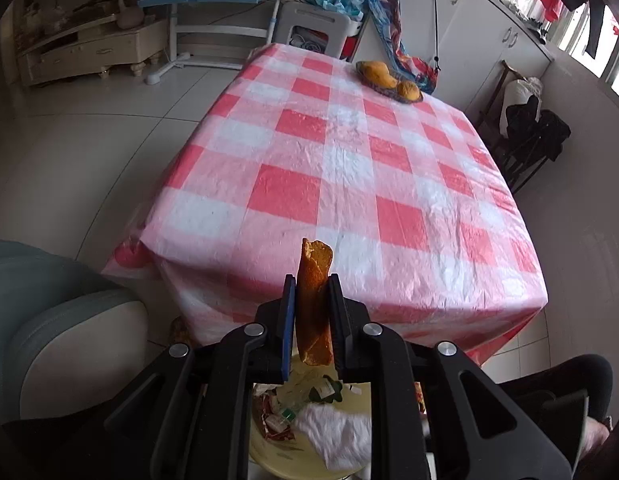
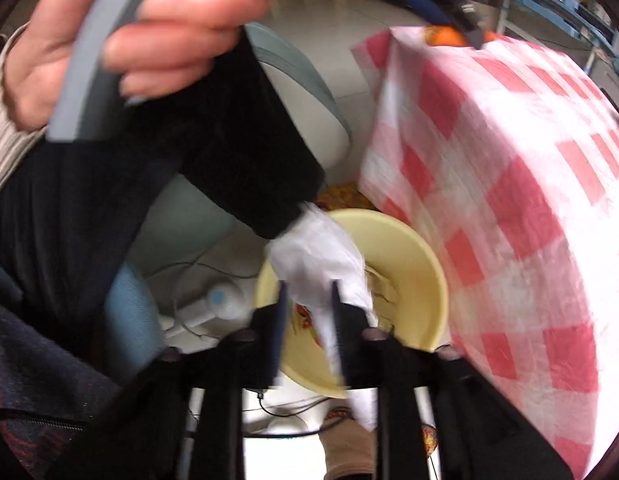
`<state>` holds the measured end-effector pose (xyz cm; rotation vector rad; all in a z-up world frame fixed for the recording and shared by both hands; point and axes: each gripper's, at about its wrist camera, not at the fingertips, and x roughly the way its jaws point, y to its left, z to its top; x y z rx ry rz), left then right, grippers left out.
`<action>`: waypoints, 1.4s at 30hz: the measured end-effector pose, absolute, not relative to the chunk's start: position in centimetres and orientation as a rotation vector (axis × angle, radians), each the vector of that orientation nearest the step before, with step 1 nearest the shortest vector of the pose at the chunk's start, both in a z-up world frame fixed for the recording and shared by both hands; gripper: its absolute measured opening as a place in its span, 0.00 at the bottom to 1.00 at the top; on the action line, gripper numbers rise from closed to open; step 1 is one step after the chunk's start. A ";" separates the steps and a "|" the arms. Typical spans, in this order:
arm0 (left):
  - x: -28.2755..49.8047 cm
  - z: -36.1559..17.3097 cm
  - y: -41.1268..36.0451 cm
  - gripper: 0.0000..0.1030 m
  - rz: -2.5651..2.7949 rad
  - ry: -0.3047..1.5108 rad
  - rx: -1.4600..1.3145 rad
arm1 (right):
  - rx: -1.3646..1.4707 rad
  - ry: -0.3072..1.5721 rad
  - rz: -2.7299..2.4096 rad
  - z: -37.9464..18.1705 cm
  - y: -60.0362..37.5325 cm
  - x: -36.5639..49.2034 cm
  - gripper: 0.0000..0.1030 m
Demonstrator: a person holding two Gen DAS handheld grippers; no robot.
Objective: Collect trash
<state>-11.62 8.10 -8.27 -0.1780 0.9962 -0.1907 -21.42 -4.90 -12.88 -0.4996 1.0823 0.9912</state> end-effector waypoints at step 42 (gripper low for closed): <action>-17.1 -6.7 5.0 0.92 -0.041 0.774 -0.043 | -0.600 0.778 -0.012 -10.4 -14.2 -18.8 0.92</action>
